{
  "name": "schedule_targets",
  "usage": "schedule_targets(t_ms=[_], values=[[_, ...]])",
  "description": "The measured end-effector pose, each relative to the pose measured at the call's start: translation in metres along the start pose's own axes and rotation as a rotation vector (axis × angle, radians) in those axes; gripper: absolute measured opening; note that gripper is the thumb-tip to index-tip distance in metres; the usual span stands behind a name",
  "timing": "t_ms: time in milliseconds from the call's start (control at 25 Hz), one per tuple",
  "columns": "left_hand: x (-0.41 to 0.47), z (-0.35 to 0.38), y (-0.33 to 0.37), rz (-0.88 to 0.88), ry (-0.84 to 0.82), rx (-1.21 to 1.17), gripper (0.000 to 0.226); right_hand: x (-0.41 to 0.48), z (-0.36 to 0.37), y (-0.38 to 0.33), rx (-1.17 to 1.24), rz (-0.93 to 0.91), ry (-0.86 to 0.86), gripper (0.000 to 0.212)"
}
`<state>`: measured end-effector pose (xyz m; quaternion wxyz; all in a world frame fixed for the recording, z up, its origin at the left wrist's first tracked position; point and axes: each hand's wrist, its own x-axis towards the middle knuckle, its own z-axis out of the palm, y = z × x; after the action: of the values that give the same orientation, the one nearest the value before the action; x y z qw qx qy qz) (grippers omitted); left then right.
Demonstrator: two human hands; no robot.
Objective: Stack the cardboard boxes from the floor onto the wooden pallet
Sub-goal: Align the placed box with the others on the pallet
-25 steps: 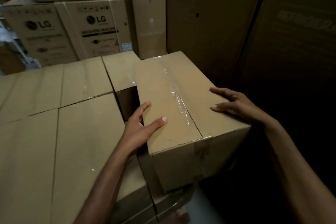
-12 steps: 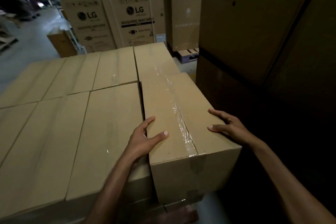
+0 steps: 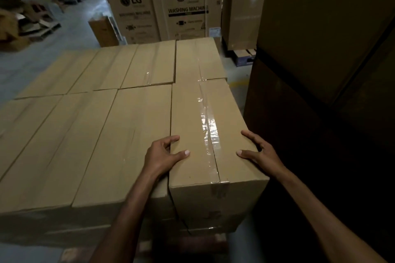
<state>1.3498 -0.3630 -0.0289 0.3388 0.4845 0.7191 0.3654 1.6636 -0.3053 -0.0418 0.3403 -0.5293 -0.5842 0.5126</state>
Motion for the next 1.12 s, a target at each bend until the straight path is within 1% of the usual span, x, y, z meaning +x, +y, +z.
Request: schedule_targets(t_ms=[120,240,320,440,520,560,680,800,880,1000,1040,1120], values=[[-0.003,0.000,-0.003,0.042,0.061,0.157,0.066,0.002,0.007,0.009,-0.030,0.016,-0.022,0.076],[-0.009,0.006,-0.017,0.103,0.062,0.287,0.061,-0.004,0.018,0.019,-0.083,0.031,-0.038,0.084],[-0.014,0.009,-0.022,0.110,0.050,0.377,0.059,-0.005,0.020,0.020,-0.102,0.012,-0.024,0.085],[-0.022,0.008,-0.026,0.159,0.030,0.454,0.058,-0.009,0.019,0.021,-0.267,0.021,-0.038,0.086],[-0.032,0.004,-0.032,0.183,-0.036,0.462,0.062,-0.017,0.022,0.024,-0.366,0.030,-0.109,0.097],[-0.037,0.002,-0.035,0.192,-0.075,0.472,0.064,-0.022,0.024,0.027,-0.377,0.027,-0.131,0.102],[-0.050,-0.002,-0.039,0.239,-0.136,0.533,0.067,-0.031,0.024,0.029,-0.333,0.000,-0.114,0.107],[-0.057,-0.005,-0.037,0.260,-0.159,0.566,0.069,-0.030,0.018,0.026,-0.307,0.030,-0.130,0.112],[-0.061,-0.006,-0.037,0.251,-0.214,0.588,0.079,-0.031,0.014,0.031,-0.361,0.037,-0.198,0.124],[-0.065,-0.009,-0.037,0.252,-0.347,0.666,0.100,-0.036,0.008,0.037,-0.432,0.049,-0.286,0.146],[-0.064,-0.010,-0.037,0.266,-0.362,0.696,0.103,-0.037,0.007,0.036,-0.462,0.046,-0.316,0.149],[-0.062,-0.012,-0.039,0.316,-0.333,0.731,0.101,-0.037,0.008,0.034,-0.530,0.027,-0.354,0.150]])
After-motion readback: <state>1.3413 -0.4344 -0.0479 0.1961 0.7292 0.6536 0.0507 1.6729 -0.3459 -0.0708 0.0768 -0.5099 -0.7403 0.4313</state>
